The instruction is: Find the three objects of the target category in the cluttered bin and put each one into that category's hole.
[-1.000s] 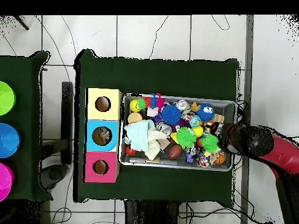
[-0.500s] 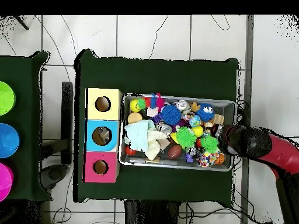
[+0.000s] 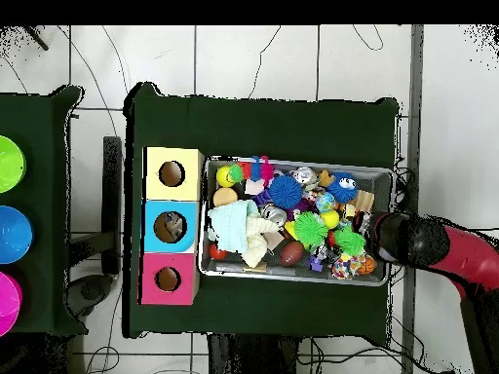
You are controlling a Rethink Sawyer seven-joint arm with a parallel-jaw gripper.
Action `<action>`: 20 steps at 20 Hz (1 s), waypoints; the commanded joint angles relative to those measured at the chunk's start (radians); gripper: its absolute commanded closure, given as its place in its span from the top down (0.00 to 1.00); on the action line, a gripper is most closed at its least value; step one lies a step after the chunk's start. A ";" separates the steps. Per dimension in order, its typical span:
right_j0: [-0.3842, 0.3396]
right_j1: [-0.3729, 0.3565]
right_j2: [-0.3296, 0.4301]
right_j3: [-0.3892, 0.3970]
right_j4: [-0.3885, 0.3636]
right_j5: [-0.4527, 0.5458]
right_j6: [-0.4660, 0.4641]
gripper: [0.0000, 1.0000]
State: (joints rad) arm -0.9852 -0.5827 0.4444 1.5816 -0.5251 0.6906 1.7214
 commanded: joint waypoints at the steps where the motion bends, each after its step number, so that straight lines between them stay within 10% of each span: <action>1: -0.009 0.072 0.038 -0.019 -0.097 0.063 -0.258 1.00; 12: -0.011 0.181 0.063 -0.034 -0.144 0.067 -0.291 1.00; 20: -0.003 0.124 0.014 -0.058 -0.185 0.127 -0.305 1.00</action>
State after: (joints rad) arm -0.9898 -0.4813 0.4470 1.5708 -0.6104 0.6902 1.7214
